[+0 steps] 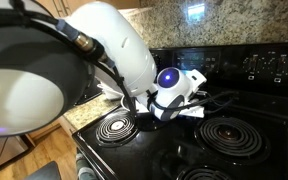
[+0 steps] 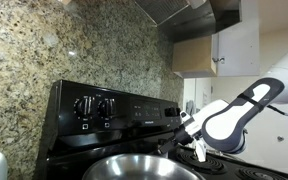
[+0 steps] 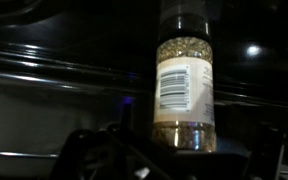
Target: Pick up the spice bottle from the stove, shake it above the pan, then put it back on the stove
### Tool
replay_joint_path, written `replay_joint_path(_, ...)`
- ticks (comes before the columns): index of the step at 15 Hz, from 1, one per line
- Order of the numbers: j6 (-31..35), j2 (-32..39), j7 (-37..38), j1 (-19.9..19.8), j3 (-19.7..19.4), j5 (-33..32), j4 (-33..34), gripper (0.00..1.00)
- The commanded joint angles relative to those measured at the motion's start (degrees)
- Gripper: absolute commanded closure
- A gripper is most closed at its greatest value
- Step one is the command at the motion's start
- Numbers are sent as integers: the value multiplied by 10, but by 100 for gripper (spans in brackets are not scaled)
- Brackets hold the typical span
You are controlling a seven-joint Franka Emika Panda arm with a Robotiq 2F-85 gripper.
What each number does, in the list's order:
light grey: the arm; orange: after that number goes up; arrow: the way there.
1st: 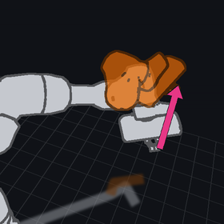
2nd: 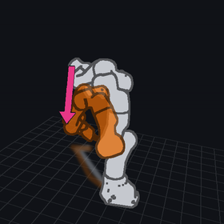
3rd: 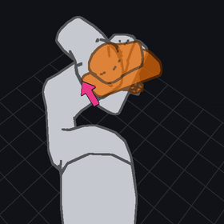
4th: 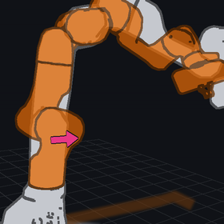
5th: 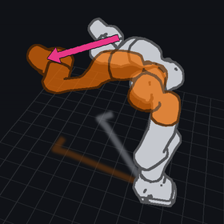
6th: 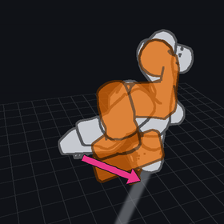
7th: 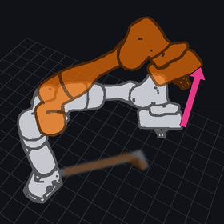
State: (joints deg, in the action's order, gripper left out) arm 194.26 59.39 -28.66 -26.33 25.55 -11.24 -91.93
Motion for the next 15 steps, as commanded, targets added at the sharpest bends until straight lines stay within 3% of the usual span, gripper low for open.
replay_joint_path(1, 12, -4, 6, 22, -19, 15, 10, 0)
replay_joint_path(2, 20, -13, 6, 28, -27, 17, 3, 0)
replay_joint_path(3, 28, -27, 69, 41, -54, -31, -3, 0)
replay_joint_path(9, 40, -95, 143, 147, -193, -17, -11, 0)
replay_joint_path(14, 34, -147, 125, 274, -338, 52, -84, 0)
replay_joint_path(15, 39, -161, 122, 285, -347, 49, -107, 0)
